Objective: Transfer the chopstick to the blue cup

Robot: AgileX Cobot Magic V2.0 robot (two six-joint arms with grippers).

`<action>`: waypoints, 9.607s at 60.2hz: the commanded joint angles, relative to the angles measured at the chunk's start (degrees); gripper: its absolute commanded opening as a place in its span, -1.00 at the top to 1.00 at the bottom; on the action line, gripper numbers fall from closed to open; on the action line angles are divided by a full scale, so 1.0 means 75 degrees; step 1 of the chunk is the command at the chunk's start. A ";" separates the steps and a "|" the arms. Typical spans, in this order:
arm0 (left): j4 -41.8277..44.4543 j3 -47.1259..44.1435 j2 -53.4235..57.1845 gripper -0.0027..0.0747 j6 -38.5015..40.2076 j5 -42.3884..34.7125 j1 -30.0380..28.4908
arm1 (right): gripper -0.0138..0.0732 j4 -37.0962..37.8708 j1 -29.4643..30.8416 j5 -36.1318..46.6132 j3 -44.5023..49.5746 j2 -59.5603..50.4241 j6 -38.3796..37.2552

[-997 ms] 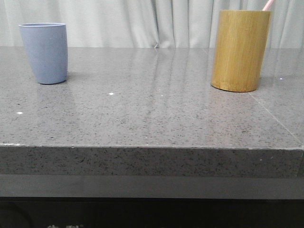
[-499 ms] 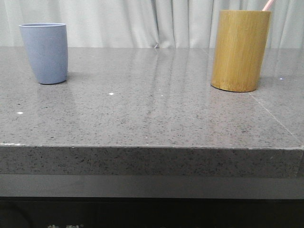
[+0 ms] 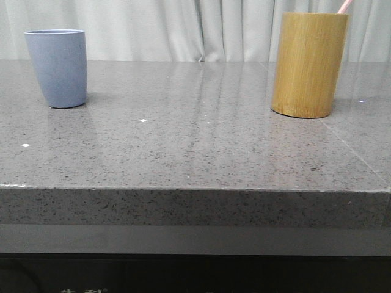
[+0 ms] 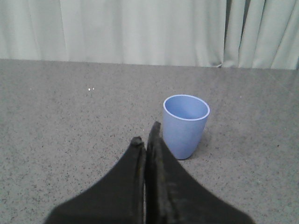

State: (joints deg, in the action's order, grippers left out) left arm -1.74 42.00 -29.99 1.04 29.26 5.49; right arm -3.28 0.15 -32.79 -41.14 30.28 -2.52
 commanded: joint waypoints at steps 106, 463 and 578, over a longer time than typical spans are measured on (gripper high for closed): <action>0.0096 0.8069 -0.8955 -0.50 -0.0412 0.4237 0.0623 | -0.51 0.0045 0.0035 0.0295 -0.0250 0.1029 0.0641; -0.0295 0.2382 -0.2364 -0.34 -0.0563 0.0551 0.3630 | 0.70 -0.4641 -0.0234 0.3397 -0.3309 0.6182 0.0641; -0.0241 0.2382 -0.2364 -0.34 -0.0580 0.0522 0.3630 | 0.81 -0.4413 -0.3726 0.1145 -0.7956 0.8930 0.4979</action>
State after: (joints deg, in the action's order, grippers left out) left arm -3.69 58.44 -47.78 -3.31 38.07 32.46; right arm -35.50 -27.72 -28.67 -98.95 99.42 33.96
